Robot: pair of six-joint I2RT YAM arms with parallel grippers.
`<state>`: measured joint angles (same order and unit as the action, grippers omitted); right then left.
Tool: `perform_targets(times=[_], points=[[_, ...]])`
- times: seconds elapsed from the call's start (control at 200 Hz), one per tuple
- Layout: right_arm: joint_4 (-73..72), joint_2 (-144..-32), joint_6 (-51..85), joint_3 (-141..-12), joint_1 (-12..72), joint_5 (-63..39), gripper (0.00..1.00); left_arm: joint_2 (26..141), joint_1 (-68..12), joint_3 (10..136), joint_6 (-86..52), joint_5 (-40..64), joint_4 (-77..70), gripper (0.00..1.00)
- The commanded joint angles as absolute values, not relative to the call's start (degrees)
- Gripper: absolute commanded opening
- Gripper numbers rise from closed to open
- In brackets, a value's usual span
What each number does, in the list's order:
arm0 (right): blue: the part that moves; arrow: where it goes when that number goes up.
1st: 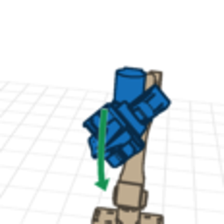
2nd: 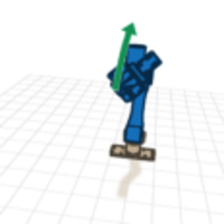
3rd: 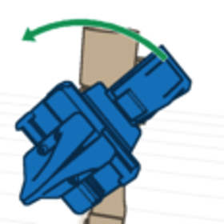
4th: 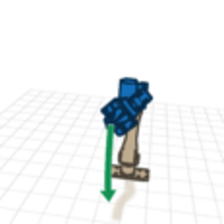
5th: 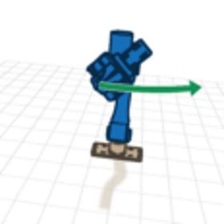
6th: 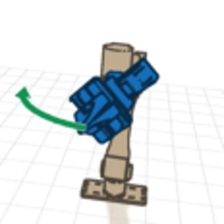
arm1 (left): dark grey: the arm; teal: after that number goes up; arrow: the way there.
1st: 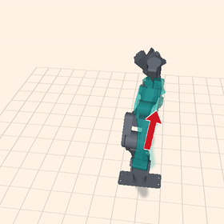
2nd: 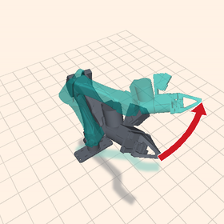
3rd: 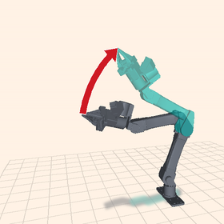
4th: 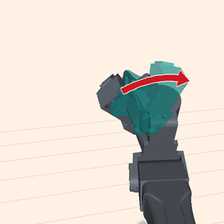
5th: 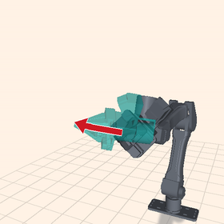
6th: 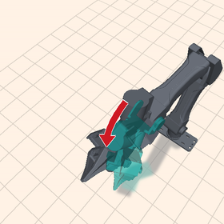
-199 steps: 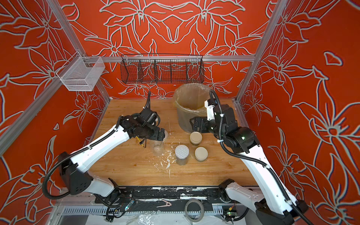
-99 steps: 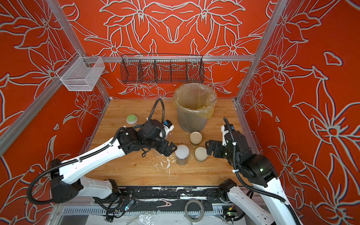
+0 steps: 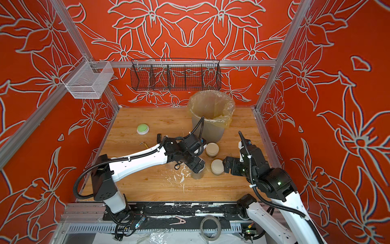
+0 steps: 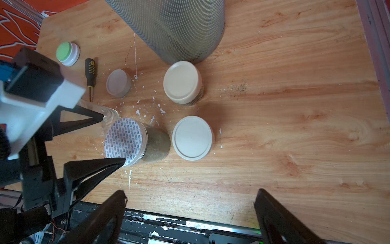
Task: Empty moldy tea leaves from jars
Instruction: Pick up the jar from the center of the board.
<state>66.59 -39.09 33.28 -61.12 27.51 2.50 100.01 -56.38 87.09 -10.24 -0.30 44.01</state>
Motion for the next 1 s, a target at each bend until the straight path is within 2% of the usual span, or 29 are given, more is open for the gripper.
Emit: perform_targets(times=[0.0,0.475,0.561,0.731,0.896,0.996], points=[[66.2,-39.3,34.1,-60.5,27.8,2.3,0.97,102.0,-57.1,88.8,-8.9,0.5,44.6,0.98],[65.7,-39.6,34.1,-59.9,27.9,2.1,0.97,106.6,-58.6,89.7,-8.0,-4.4,46.9,0.97],[65.7,-39.7,34.1,-60.0,27.8,2.1,0.97,107.1,-58.6,89.6,-8.3,-4.7,47.0,1.00],[65.7,-39.5,34.1,-60.4,27.9,2.3,0.97,108.0,-58.6,90.0,-9.0,-5.9,48.0,0.92],[65.7,-39.5,33.7,-60.7,27.9,2.5,0.97,106.9,-58.7,90.0,-9.4,-5.1,47.8,0.81],[65.0,-39.2,33.2,-60.9,27.9,3.2,0.97,105.1,-58.6,90.1,-9.8,-4.1,47.3,0.79]])
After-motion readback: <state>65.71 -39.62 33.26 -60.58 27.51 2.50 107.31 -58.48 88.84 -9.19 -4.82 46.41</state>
